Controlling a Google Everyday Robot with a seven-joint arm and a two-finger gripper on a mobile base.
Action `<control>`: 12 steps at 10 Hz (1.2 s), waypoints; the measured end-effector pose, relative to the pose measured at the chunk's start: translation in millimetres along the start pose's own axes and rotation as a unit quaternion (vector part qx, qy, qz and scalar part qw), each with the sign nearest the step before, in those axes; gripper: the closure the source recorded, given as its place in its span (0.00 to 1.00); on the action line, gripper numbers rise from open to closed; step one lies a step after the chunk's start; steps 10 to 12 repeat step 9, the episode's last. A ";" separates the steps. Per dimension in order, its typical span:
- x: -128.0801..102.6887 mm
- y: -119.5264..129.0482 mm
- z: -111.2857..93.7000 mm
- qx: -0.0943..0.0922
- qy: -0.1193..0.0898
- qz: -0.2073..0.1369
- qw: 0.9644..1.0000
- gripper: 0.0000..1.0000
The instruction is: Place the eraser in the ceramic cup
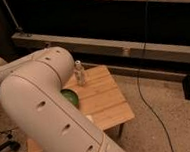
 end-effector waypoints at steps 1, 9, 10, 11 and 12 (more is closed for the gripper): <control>1.1 0.9 -1.9 -0.004 0.003 0.003 1.000 0.21; -4.6 -49.8 -18.4 -0.025 0.070 0.065 0.995 0.21; -4.6 -49.8 -18.4 -0.025 0.070 0.065 0.995 0.21; -4.6 -49.8 -18.4 -0.025 0.070 0.065 0.995 0.21; -4.6 -49.8 -18.4 -0.025 0.070 0.065 0.995 0.21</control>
